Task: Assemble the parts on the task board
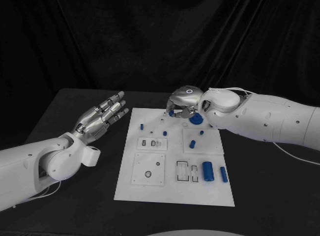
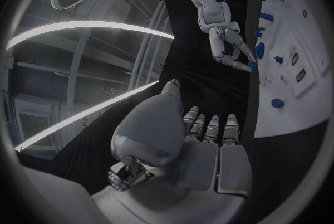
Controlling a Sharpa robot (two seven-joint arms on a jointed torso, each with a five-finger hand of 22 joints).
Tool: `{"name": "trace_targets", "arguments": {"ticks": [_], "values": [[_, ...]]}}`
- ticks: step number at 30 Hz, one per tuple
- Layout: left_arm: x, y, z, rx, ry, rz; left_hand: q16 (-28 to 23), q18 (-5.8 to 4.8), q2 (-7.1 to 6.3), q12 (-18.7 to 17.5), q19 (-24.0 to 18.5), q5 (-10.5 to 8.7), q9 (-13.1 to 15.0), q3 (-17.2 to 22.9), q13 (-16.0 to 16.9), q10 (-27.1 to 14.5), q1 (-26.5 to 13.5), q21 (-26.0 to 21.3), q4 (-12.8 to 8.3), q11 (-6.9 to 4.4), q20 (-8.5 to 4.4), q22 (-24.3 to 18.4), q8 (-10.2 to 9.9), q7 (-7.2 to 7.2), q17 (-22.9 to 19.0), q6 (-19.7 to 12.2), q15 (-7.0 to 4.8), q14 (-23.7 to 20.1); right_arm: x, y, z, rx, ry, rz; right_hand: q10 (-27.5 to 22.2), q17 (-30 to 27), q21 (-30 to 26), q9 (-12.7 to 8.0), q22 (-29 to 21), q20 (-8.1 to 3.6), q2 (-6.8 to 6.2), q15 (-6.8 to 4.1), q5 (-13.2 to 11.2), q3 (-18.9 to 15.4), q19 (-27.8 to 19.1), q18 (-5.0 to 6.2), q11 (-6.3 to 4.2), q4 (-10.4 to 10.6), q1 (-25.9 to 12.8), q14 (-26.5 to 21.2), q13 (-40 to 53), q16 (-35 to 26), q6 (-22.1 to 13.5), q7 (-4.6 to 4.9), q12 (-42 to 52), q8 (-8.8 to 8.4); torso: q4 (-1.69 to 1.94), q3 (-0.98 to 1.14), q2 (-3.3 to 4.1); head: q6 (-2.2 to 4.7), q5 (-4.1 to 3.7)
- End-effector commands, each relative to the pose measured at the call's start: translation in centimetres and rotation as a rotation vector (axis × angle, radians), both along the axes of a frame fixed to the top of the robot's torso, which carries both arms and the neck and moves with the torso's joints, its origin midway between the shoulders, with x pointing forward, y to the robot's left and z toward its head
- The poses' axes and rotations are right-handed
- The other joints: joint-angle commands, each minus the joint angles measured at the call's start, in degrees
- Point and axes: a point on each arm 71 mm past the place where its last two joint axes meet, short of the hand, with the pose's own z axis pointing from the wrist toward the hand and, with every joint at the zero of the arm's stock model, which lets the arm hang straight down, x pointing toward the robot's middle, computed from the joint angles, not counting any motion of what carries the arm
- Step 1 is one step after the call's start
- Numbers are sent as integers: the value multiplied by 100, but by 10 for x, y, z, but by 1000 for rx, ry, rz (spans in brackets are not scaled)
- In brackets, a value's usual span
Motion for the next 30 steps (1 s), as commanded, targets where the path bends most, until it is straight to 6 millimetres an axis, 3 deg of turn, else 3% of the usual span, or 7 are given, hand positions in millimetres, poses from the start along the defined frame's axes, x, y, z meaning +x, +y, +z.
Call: {"name": "trace_targets", "arguments": {"ticks": [1,2,5,9,15,18,30], "values": [[0,0,5,-24,-52,26,-20,56,9,0,7,-21,-24,-56,3,-7,-7,-33,4,76,-62,-6,-68,-109,-6,-159,-68,4,6,0,2,5,-3,-35,6,1,26,264,8,53,-11,54,-29,3,1,-115,12,20,-34,51,3,23,-39,17,-32,-24,20,0,11,-35,1],[0,0,5,-25,-58,31,-20,55,14,-5,7,-17,-43,-81,-1,-18,12,-33,3,60,-135,-6,-108,-172,-6,-308,-132,4,7,1,2,4,-4,-36,6,-1,24,265,6,56,-13,56,-27,5,-1,-114,13,21,-35,50,3,22,-43,17,-34,-27,29,-2,16,-35,-4],[-1,0,6,-26,-65,39,-20,43,25,-15,7,-15,-66,-109,-8,-38,32,-33,2,-1,-238,-6,-139,-172,-6,-481,-203,4,12,4,1,0,-10,-46,2,-7,22,266,7,61,-20,58,-23,8,-3,-113,17,23,-41,47,3,19,-54,19,-42,-35,46,-2,33,-46,-6],[-1,0,6,-26,-69,43,-20,32,32,-22,7,0,-69,-121,-13,-53,49,-33,1,-55,-284,-6,-142,-139,-6,-514,-235,4,17,6,2,-3,-16,-60,-3,-3,20,267,6,65,-22,59,-19,13,-6,-111,20,23,-41,46,2,21,-63,21,-49,-42,64,-5,53,-49,-7],[-2,-1,5,-24,-58,33,-20,14,48,-23,7,120,-44,-113,-14,-56,102,-33,-9,-65,-304,-6,-112,-46,-6,-363,-233,4,23,5,3,0,-34,-84,-32,-12,19,274,17,83,-40,70,8,46,-17,-107,32,14,-35,33,1,17,-107,31,-89,-77,98,-17,96,-26,-50],[-2,-2,5,-24,-49,24,-20,5,55,-24,7,238,-31,-94,-15,-57,160,-33,-22,-54,-298,-6,-93,-1,-6,-260,-220,4,25,4,3,-2,-38,-92,-34,-7,22,276,25,85,-41,70,17,54,-16,-107,34,10,-31,32,2,19,-111,32,-93,-81,131,-27,117,12,-102],[-1,-4,3,-25,-30,-2,-20,-2,56,-25,7,492,-17,-34,-16,-60,311,-33,-57,-34,-253,-6,-71,28,-6,-133,-168,4,28,5,0,-15,-26,-98,-51,-2,38,278,59,88,-50,60,25,78,-16,-110,44,5,-29,20,2,21,-152,40,-115,-111,222,-39,188,75,-230]]}}
